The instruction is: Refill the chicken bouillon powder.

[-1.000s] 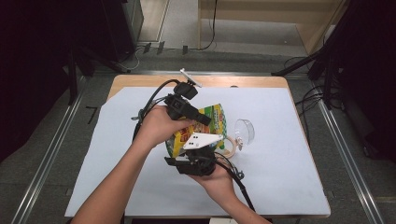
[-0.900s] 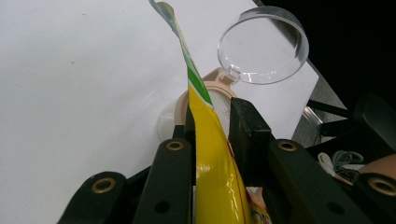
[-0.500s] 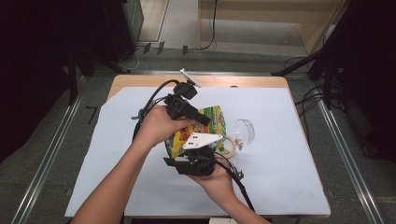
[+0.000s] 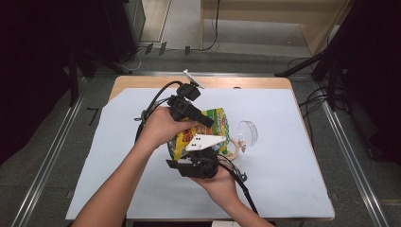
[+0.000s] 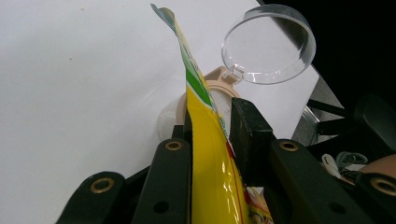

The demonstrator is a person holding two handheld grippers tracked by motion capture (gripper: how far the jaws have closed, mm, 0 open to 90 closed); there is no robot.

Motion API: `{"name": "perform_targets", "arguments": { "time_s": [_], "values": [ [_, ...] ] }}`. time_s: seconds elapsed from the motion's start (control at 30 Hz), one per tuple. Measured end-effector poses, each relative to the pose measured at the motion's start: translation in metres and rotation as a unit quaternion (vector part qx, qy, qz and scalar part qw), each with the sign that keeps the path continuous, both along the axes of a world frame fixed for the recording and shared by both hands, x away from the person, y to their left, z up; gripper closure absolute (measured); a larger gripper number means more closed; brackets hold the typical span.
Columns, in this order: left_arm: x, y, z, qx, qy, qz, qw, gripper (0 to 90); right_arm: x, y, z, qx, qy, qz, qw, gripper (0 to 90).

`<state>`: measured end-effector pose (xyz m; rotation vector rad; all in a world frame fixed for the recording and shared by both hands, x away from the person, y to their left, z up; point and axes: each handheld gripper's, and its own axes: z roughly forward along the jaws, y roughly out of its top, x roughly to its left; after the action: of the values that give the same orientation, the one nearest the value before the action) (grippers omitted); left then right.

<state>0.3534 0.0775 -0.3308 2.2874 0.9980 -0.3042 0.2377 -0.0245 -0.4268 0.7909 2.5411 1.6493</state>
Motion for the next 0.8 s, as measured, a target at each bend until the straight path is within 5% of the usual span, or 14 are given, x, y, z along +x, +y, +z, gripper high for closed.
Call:
{"name": "perform_targets", "arguments": {
  "time_s": [0.8],
  "values": [
    [0.0051,-0.002,-0.0027,0.0,0.015,-0.001,0.9999,76.8,-0.0006,-0.001,0.001,0.001,0.001,-0.001,1.0,64.7]
  ]
}}
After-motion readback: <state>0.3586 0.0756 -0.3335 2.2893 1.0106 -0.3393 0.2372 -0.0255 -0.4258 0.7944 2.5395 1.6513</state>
